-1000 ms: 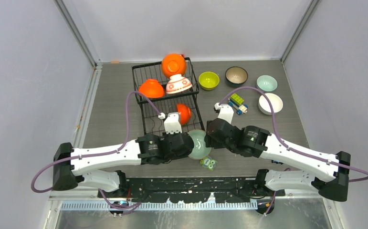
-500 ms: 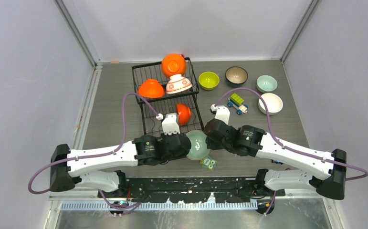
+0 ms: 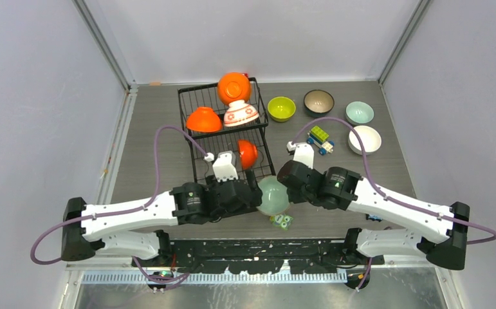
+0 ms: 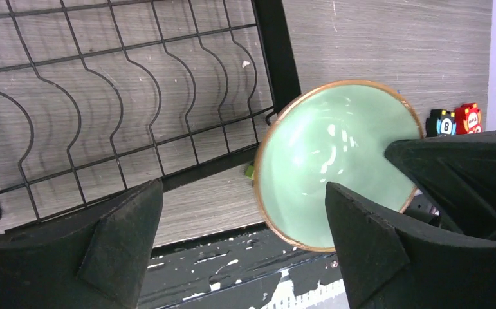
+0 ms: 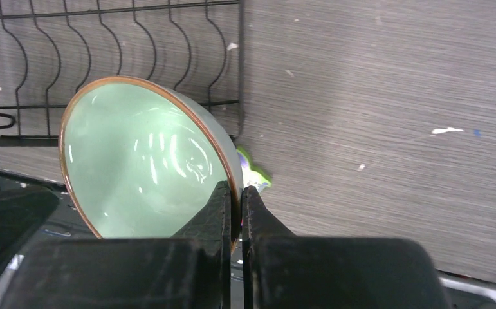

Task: Unload the bowls from the dish rack
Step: Place the bowl with the bowl.

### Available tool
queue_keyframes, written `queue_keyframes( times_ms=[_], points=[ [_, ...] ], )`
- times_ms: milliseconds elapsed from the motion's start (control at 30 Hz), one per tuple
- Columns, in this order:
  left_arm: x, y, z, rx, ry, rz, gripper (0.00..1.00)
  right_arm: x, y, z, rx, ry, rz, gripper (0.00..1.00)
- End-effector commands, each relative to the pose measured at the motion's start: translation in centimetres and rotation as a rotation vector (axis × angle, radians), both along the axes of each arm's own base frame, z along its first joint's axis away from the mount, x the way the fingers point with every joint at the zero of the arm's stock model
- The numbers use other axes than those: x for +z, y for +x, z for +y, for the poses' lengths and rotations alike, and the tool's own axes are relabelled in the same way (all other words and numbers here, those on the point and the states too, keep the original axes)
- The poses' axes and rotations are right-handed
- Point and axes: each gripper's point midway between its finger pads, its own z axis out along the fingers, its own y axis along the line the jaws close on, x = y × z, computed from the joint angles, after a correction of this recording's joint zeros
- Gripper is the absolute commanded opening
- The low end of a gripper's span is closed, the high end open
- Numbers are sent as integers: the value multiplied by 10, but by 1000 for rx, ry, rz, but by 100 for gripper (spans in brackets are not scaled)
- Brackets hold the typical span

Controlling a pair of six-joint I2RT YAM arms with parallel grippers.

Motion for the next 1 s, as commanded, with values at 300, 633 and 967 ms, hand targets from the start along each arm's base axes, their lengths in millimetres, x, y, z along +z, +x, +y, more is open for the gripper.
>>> queue_keyframes(
  times_ms=[300, 633, 967],
  points=[
    [41, 2, 64, 4, -13, -156, 100, 112, 83, -126, -376, -36, -213, 1],
    [31, -2, 84, 10, -111, -192, 100, 132, 200, -235, -961, 251, -393, 1],
    [16, -4, 95, 31, -146, -194, 96, 93, 290, -317, -1141, 368, -390, 1]
  ],
)
